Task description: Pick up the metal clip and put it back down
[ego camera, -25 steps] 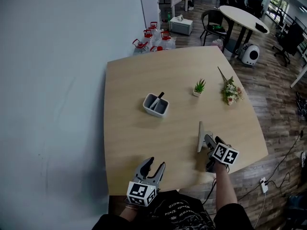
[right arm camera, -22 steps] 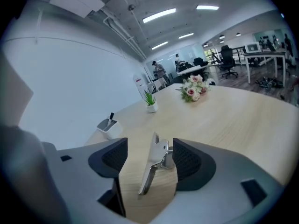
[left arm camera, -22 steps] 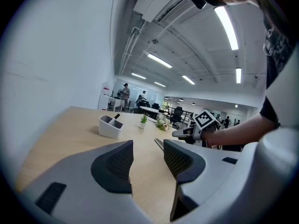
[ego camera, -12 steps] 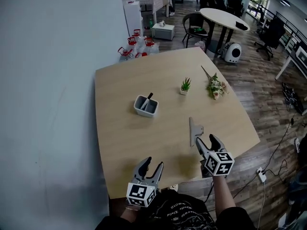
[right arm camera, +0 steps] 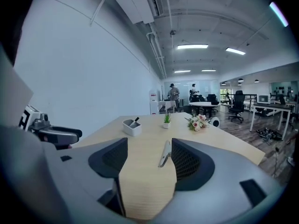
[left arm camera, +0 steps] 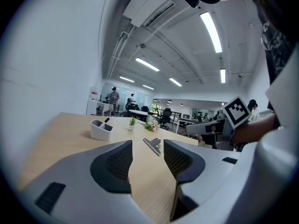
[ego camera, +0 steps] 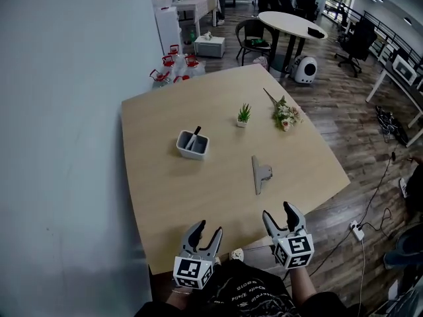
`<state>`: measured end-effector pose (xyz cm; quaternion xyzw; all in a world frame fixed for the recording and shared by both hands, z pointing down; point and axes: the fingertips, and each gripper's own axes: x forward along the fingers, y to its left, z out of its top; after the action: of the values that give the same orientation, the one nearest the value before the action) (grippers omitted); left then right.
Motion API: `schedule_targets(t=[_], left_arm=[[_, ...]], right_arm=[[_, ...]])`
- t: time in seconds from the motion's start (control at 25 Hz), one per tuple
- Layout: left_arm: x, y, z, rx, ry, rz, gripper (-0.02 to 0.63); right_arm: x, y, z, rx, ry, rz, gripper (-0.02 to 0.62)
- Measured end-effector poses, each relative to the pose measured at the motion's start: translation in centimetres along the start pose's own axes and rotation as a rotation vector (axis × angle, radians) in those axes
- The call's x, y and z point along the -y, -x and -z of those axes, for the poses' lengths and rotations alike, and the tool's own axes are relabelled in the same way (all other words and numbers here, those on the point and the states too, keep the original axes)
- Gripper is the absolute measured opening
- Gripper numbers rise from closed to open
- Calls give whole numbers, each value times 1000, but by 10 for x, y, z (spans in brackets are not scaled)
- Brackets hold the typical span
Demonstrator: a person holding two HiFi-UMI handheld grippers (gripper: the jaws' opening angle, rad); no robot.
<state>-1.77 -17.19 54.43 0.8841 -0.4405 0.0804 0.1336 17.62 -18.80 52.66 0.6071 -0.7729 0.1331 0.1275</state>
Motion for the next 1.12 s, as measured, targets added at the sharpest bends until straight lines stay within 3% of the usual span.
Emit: schedule_targets(t=[0.24, 0.72, 1.12], left_arm=[[-1, 3, 4, -4, -8, 13, 202], [1, -5, -5, 10, -22, 49, 201], [2, -10, -7, 15, -23, 80, 22]], right_arm=[[-9, 17, 20, -24, 24, 40, 308], [-14, 11, 10, -8, 109, 49, 305], [-25, -1, -3, 26, 175, 45, 38]])
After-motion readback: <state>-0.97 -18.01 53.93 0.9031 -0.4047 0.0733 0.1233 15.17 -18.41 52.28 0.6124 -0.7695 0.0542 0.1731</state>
